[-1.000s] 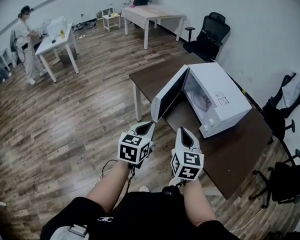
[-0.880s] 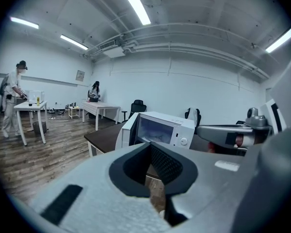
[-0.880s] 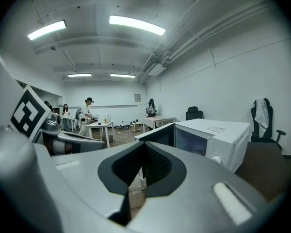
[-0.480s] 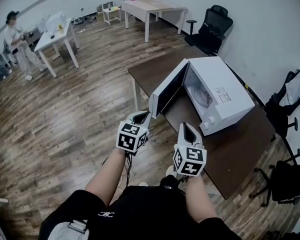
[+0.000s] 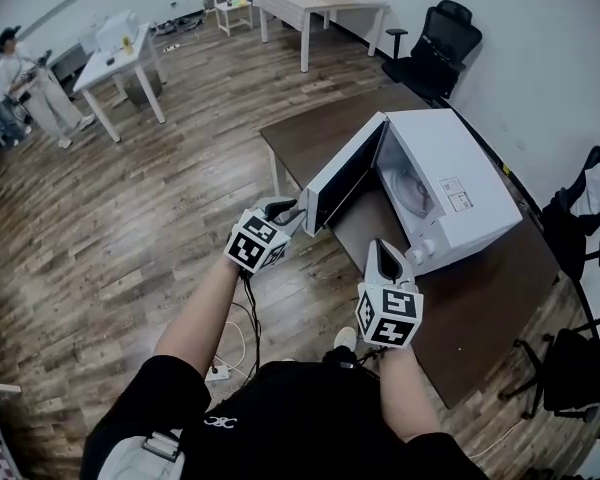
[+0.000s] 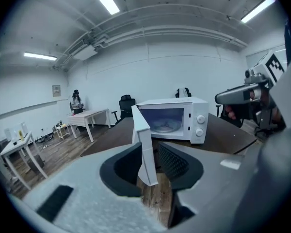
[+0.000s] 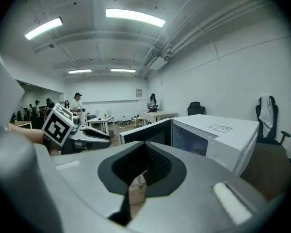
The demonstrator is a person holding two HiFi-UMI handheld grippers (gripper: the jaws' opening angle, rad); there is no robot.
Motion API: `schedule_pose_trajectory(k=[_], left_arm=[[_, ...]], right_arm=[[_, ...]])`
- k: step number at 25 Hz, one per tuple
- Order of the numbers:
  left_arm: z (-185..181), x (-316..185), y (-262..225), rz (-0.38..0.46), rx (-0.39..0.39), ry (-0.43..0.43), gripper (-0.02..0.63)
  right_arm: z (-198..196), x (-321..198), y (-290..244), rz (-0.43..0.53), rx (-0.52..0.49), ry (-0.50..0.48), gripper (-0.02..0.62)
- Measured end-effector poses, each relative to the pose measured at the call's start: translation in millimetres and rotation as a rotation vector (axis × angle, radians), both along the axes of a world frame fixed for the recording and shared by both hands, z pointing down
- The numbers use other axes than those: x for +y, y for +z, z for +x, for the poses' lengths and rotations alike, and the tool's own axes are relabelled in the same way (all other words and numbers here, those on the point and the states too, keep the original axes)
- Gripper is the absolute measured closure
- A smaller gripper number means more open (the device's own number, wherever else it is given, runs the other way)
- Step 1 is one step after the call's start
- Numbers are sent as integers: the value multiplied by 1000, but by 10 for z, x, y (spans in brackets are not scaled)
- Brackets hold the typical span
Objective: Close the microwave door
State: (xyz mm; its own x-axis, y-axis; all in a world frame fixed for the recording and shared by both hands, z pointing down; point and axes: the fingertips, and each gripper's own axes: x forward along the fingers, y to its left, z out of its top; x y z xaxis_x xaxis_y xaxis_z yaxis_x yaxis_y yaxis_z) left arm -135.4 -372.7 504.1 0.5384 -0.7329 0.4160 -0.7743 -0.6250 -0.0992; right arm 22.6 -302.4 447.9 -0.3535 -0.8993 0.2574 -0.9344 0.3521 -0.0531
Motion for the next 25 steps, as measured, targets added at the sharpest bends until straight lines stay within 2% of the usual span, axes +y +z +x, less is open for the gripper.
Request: schedule_pose_trajectory(k=[10,16,25], left_arm=[[-103,-458,411,-97,-96,166,402],[-94,-627,616,-140,-171,173,402],[200,-525,637,-164,-86,281,377]], right_arm=[[281,-225,62,-17,27,36,586],[360,-295,102,-26,46,48,586],[348,-394,133,-37,45,56,586]])
